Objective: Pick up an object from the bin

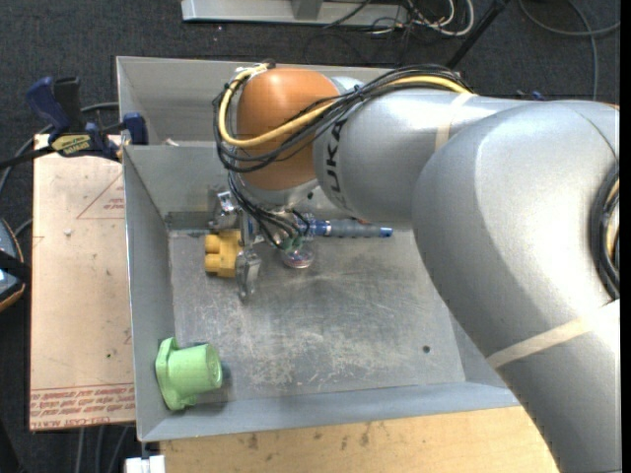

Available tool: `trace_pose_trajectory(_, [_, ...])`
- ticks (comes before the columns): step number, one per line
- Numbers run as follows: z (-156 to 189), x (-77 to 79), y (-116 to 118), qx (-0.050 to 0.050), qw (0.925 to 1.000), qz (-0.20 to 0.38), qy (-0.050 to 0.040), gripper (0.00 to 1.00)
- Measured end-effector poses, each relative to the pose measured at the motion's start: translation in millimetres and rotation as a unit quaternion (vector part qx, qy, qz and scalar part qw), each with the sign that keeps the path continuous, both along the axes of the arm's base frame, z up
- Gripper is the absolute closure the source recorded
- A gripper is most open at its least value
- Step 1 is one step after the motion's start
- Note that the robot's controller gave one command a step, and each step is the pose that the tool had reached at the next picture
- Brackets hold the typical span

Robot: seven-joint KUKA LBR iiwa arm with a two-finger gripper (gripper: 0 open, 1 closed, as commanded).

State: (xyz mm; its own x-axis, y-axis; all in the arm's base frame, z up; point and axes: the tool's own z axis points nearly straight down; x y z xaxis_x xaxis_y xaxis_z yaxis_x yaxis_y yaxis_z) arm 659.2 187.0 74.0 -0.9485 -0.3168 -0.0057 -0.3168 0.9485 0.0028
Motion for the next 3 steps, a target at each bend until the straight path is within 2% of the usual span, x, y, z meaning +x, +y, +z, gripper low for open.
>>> trace_pose_trajectory(1, [1.9, 1.2, 0.8, -0.001, 1.0, -0.001, 0.0004, 0.0])
trace_pose_trajectory(2, [4.2, 3.0, 1.5, 0.001, 1.0, -0.001, -0.0033, 1.0])
trace_pose_trajectory(3, [6.8, 3.7, 1.7, -0.001, 1.0, -0.002, 0.0003, 1.0])
